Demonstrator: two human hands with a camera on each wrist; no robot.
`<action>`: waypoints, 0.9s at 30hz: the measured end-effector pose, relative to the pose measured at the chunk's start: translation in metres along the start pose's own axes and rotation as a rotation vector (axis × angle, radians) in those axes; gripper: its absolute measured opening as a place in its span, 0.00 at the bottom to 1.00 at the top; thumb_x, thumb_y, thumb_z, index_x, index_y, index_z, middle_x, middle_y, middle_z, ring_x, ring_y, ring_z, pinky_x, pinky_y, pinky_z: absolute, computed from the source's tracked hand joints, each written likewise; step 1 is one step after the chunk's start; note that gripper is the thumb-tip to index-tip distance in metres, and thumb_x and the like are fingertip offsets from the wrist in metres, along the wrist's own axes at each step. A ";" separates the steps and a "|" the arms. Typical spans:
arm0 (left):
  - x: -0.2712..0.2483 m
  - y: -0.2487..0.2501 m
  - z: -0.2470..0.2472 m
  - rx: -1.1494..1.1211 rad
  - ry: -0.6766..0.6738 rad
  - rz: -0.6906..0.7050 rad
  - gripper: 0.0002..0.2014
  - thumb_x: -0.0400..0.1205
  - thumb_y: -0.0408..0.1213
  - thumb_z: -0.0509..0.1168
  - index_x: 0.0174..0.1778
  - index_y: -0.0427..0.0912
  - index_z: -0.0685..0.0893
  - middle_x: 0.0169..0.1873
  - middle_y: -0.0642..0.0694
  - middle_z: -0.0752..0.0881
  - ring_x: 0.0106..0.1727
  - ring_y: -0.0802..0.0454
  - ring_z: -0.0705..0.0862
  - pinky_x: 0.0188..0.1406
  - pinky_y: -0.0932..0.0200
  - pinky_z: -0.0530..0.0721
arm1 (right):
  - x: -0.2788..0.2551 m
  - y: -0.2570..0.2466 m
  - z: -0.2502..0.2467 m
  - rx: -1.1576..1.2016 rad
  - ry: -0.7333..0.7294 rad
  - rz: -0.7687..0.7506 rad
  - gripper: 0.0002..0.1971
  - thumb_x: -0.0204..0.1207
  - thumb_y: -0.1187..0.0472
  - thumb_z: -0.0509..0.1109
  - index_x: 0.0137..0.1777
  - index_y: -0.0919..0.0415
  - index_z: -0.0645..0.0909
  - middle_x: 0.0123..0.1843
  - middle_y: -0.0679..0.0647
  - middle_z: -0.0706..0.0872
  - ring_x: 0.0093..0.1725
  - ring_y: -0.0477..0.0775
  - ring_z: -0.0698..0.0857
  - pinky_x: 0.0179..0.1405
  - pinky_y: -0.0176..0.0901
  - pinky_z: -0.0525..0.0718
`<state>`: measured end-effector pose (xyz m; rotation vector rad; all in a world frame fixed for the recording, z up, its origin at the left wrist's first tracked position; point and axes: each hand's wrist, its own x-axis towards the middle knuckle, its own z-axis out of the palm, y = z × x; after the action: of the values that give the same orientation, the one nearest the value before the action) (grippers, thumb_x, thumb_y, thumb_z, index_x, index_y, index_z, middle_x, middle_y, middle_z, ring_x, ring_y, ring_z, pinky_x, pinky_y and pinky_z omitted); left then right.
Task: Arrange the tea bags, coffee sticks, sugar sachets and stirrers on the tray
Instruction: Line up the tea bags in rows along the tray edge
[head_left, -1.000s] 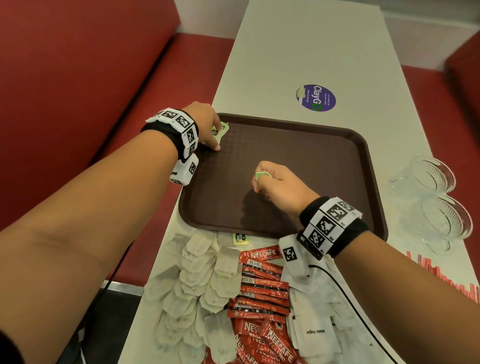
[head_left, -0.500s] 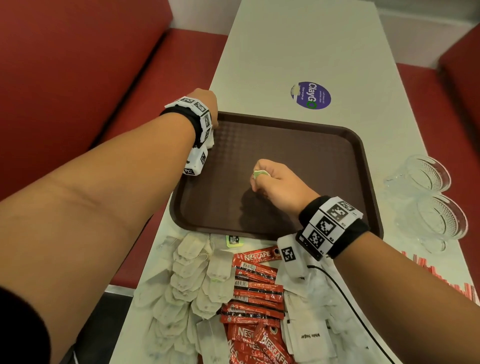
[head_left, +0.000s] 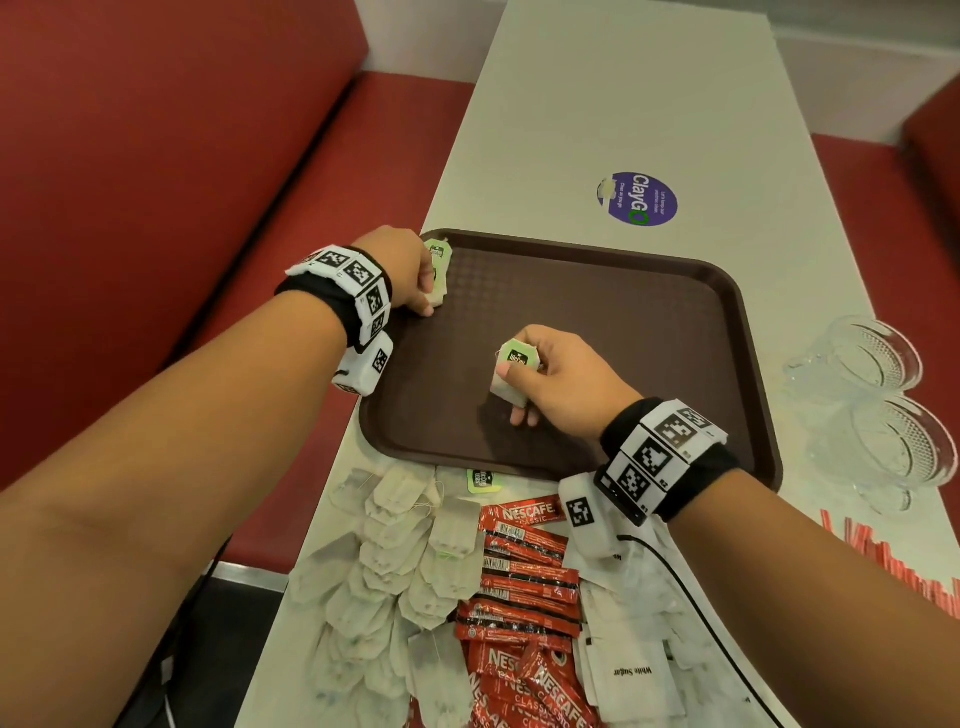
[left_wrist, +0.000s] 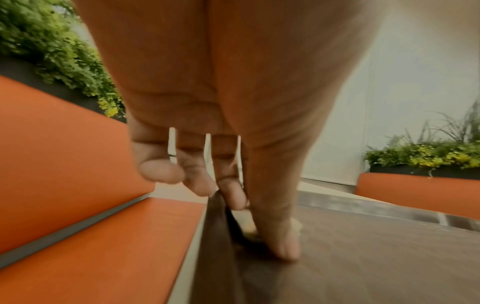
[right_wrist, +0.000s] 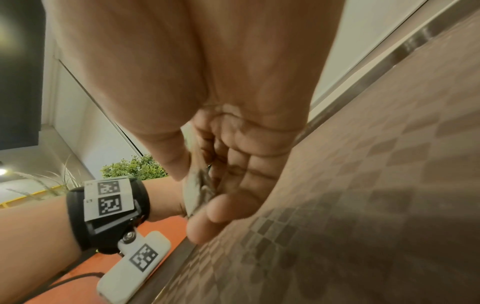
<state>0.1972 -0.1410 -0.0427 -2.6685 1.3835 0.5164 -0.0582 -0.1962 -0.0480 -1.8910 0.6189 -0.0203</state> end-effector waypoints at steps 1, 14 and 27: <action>0.000 -0.001 0.000 -0.004 0.016 0.006 0.13 0.69 0.48 0.82 0.45 0.50 0.90 0.46 0.52 0.88 0.53 0.49 0.84 0.53 0.53 0.84 | 0.000 0.000 0.000 -0.006 0.000 0.002 0.05 0.86 0.58 0.67 0.53 0.60 0.78 0.37 0.60 0.91 0.30 0.55 0.90 0.36 0.52 0.88; -0.098 0.043 -0.019 -0.383 0.112 0.446 0.11 0.77 0.59 0.71 0.48 0.57 0.88 0.37 0.60 0.87 0.40 0.64 0.84 0.41 0.67 0.79 | 0.004 -0.012 -0.001 -0.028 0.111 -0.087 0.06 0.83 0.58 0.72 0.51 0.61 0.82 0.42 0.58 0.91 0.35 0.53 0.92 0.34 0.46 0.91; -0.084 -0.003 -0.021 -0.438 0.448 0.190 0.01 0.81 0.40 0.72 0.46 0.50 0.88 0.36 0.54 0.87 0.39 0.56 0.83 0.43 0.61 0.79 | 0.069 -0.029 0.003 -0.230 0.136 -0.013 0.17 0.83 0.60 0.67 0.70 0.61 0.81 0.61 0.55 0.88 0.60 0.55 0.87 0.65 0.50 0.83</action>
<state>0.1604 -0.0784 0.0050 -3.1622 1.8406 0.2643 0.0142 -0.2148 -0.0432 -2.1290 0.7268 -0.0903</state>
